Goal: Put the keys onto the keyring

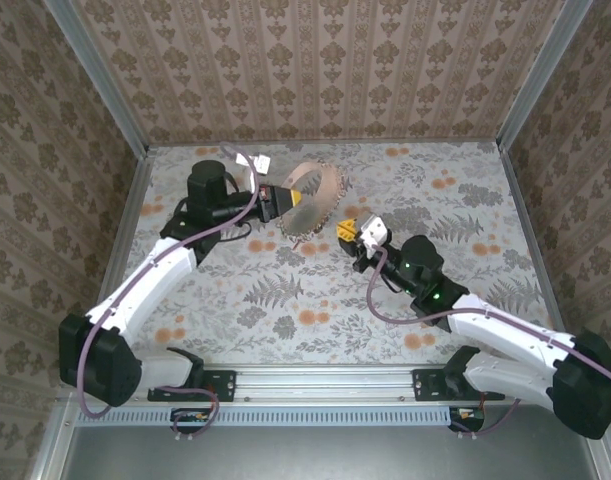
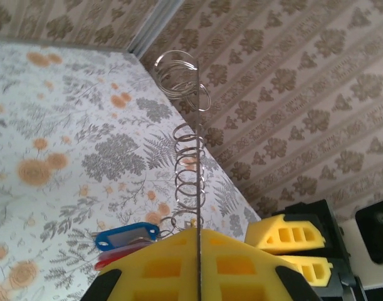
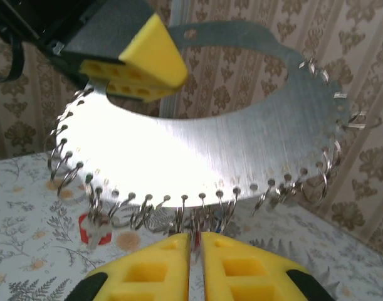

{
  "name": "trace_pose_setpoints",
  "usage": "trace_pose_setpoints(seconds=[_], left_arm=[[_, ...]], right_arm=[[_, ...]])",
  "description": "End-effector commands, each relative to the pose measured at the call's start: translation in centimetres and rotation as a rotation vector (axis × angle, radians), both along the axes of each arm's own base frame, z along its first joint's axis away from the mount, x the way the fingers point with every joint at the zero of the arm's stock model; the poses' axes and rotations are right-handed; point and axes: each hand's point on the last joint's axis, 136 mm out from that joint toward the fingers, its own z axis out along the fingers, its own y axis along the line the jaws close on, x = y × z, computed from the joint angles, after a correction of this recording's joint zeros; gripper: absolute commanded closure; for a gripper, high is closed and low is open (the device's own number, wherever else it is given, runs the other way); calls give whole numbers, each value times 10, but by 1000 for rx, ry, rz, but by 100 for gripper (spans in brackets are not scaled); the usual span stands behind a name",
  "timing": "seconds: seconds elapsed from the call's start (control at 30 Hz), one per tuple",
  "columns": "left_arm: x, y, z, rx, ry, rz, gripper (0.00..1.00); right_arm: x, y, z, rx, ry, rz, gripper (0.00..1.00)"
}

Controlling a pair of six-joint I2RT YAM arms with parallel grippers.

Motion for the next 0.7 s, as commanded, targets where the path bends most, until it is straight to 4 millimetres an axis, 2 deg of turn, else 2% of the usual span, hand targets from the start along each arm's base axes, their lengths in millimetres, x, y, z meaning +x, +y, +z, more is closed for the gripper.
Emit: trace_pose_setpoints(seconds=[0.0,0.13,0.33,0.5,0.67], left_arm=[[-45,2,61,28,-353,-171,100],[-66,5,80,60,-507,-230,100],[-81,3,96,69,-593,-269,100],[-86,-1,102,79,-618,-288,100],[-85,-1,107,84,-628,-282,100]], right_arm=[[-20,2,22,-24,-125,81,84],[-36,10,21,-122,-215,136,84],[-50,17,43,-101,-346,131,85],[-59,24,55,-96,-409,147,84],[-60,27,55,-101,-416,157,82]])
